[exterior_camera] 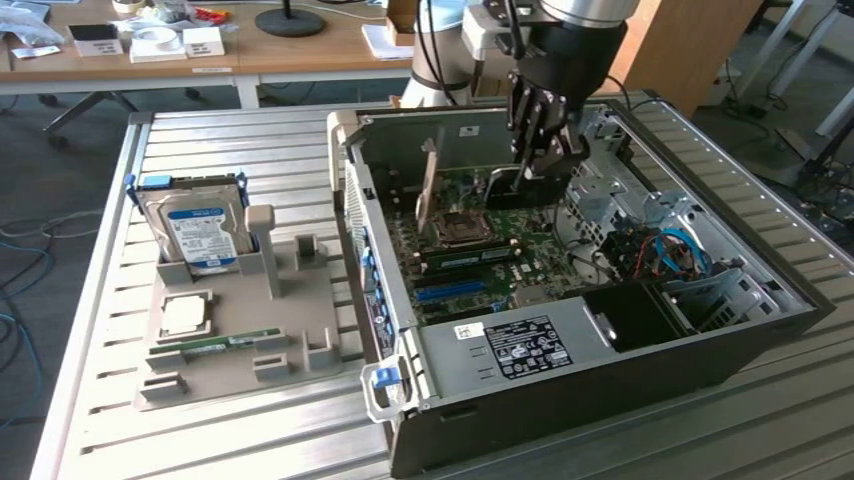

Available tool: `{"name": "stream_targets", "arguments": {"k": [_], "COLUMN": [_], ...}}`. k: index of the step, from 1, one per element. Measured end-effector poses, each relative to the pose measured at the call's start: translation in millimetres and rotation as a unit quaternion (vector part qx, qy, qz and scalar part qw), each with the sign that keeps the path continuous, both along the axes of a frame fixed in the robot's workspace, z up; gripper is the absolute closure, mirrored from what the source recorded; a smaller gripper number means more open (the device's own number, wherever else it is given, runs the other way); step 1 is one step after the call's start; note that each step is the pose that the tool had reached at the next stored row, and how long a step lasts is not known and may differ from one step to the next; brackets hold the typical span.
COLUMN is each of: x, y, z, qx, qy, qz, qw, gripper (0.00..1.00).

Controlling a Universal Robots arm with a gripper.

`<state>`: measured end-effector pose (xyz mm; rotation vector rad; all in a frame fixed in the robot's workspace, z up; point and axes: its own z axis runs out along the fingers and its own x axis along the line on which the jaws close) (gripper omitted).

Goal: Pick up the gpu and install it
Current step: 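Insert the gpu into the slot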

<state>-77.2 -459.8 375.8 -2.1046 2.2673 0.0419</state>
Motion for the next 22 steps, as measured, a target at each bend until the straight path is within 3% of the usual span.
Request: {"name": "stream_targets", "arguments": {"k": [8, 22], "x": [-2.4, -4.0], "y": [-6.1, -10.1], "z": [-10.5, -22.1], "qx": [0.0, 0.0001], "qy": [0.0, 0.0], "qz": [0.0, 0.0], "qw": [1.0, 1.0], "gripper": [0.73, 0.73]}}
